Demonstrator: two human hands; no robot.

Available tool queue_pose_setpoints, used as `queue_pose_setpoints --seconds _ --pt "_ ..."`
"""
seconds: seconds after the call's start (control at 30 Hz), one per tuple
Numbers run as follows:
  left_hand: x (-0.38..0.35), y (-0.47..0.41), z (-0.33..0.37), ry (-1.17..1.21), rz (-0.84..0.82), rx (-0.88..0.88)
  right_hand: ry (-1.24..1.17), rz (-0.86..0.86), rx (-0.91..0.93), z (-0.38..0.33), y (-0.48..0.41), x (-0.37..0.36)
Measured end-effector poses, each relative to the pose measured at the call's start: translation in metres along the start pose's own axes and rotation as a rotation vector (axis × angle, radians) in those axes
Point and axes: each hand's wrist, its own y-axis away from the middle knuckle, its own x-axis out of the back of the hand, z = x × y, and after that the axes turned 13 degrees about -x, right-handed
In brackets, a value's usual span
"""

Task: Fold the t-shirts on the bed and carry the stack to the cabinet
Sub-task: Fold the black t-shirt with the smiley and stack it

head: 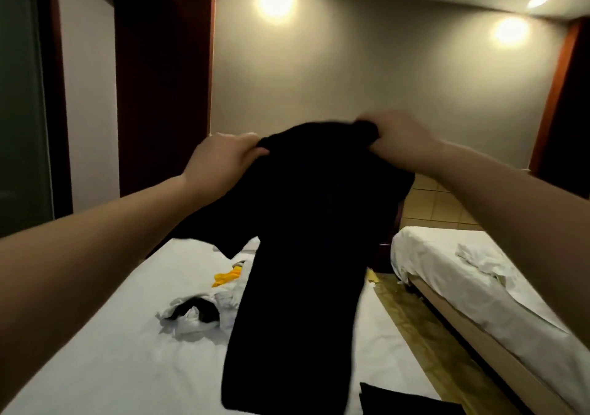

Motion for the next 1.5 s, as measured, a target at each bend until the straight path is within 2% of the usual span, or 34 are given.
queue_pose_setpoints --seconds 0.07,0.1,0.13,0.2,0.23,0.27,0.3,0.33,0.37,0.4,0.47,0.5,0.6,0.67,0.77,0.83,0.93,1.0,1.07,1.1,1.27,1.4,1.5 --pt "-0.002 0.007 0.001 -0.045 -0.163 -0.040 0.147 -0.297 0.001 0.001 0.007 -0.006" --pt "0.003 0.008 -0.001 -0.011 -0.185 -0.021 0.135 -0.274 0.026 0.002 0.011 -0.004" --pt "0.012 0.002 -0.003 0.036 -0.130 0.016 0.098 -0.144 0.034 0.000 0.012 0.005" --pt "0.033 -0.021 -0.001 0.044 0.105 0.060 -0.007 0.263 -0.005 -0.004 0.007 0.024" --pt "0.041 -0.029 0.002 0.007 0.151 0.038 -0.055 0.353 -0.042 -0.004 0.005 0.028" --pt "0.044 -0.035 0.001 -0.053 0.117 0.006 -0.057 0.312 -0.044 -0.006 0.005 0.028" --pt "0.043 -0.033 0.003 -0.139 0.009 -0.031 -0.028 0.150 -0.012 -0.006 0.006 0.019" --pt "0.038 -0.024 0.005 -0.228 -0.173 -0.075 0.058 -0.070 0.016 -0.001 0.006 0.005" --pt "0.031 -0.013 0.007 -0.260 -0.331 -0.086 0.137 -0.173 0.038 0.006 0.006 -0.006" --pt "0.026 -0.002 0.009 -0.228 -0.359 -0.066 0.154 -0.157 0.036 0.009 0.005 -0.010" --pt "0.020 0.006 0.006 -0.104 -0.202 -0.014 0.030 0.014 0.023 0.010 0.000 -0.009" --pt "0.016 0.004 0.005 -0.065 -0.168 0.002 0.006 0.022 0.021 0.010 -0.003 -0.009" --pt "0.008 0.001 0.001 0.240 -0.293 0.128 0.004 -0.085 0.006 0.012 -0.005 -0.011" --pt "0.009 0.000 0.004 0.429 -0.302 0.236 -0.096 -0.201 -0.056 0.018 -0.003 -0.007" --pt "0.019 -0.006 0.013 0.619 -0.285 0.425 -0.263 -0.325 -0.153 0.023 0.006 0.000" --pt "0.027 -0.006 0.012 0.692 -0.333 0.529 -0.339 -0.492 -0.194 0.021 0.013 -0.001" --pt "0.036 0.003 0.004 0.784 -0.623 0.512 -0.225 -0.828 -0.248 0.014 0.025 0.001" --pt "0.036 0.010 0.001 0.797 -0.886 0.412 -0.081 -0.947 -0.228 0.009 0.034 -0.001" --pt "0.034 0.013 0.004 0.793 -1.078 0.318 -0.050 -0.979 -0.217 0.006 0.040 -0.002" --pt "0.034 0.013 0.006 0.796 -1.117 0.290 -0.059 -1.000 -0.208 0.005 0.043 -0.002" --pt "0.042 0.015 -0.004 0.899 -1.147 0.224 -0.237 -1.135 -0.213 0.008 0.054 0.001" --pt "0.027 0.023 -0.011 0.917 -1.245 0.277 -0.339 -1.161 -0.242 0.011 0.052 -0.016" --pt "-0.006 0.036 -0.018 0.836 -1.252 0.420 -0.281 -1.119 -0.327 0.021 0.041 -0.050"
